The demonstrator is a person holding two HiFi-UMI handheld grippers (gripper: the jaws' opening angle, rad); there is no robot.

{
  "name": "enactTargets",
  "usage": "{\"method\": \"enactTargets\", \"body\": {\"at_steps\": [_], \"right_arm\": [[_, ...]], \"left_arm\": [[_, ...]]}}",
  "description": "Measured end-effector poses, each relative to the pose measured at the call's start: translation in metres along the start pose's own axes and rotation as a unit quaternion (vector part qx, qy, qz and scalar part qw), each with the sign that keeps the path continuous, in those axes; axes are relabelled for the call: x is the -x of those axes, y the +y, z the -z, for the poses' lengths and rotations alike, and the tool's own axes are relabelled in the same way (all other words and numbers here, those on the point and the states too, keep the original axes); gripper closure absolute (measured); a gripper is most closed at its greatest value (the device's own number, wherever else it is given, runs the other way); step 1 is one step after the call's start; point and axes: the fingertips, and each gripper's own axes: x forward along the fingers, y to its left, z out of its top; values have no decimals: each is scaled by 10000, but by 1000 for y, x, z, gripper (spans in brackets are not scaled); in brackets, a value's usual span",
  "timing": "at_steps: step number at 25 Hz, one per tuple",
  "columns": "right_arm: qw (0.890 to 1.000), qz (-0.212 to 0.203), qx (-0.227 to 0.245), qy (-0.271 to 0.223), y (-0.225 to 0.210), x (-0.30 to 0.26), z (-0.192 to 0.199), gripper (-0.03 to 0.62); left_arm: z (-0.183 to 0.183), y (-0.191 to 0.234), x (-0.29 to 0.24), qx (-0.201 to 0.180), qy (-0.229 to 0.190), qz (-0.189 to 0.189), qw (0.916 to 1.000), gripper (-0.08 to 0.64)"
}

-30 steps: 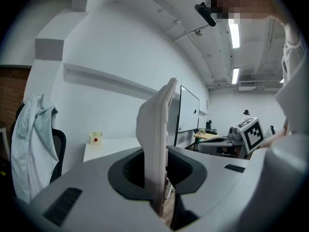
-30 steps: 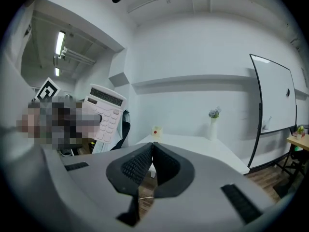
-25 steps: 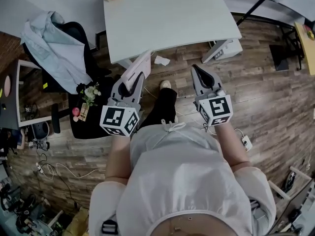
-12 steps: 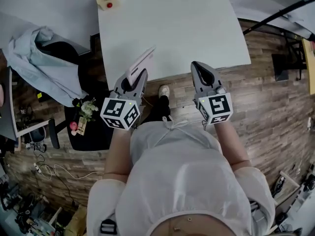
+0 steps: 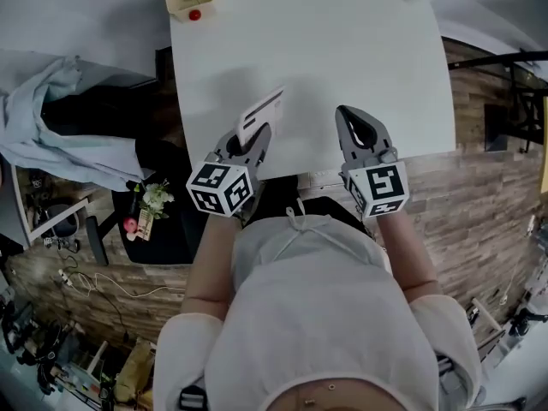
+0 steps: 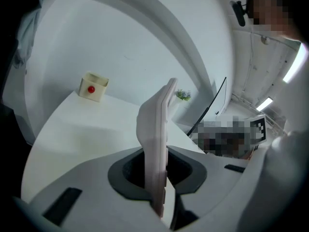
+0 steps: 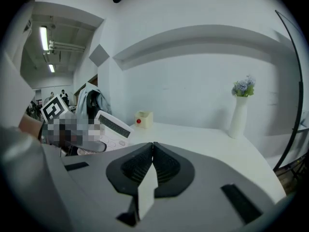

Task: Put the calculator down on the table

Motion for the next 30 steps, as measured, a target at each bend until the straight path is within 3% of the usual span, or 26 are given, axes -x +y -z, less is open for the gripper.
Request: {"method": "enactTargets", "body": {"at_steps": [14, 20, 28, 30], "right_arm": [[9982, -286, -150, 499, -17, -50, 32, 584], [9974, -382, -35, 608, -30, -61, 34, 584], [9962, -559, -54, 664, -36, -76, 35, 584], [9960, -617, -50, 639, -36, -78, 33, 584]], "left_arm": [[23, 30, -61, 811, 660, 113, 9945, 468], [22, 43, -78, 743, 990, -102, 9923, 441], [19, 53, -81, 223, 803, -736, 9938, 377], [19, 59, -80, 160, 746, -977, 9923, 314]]}}
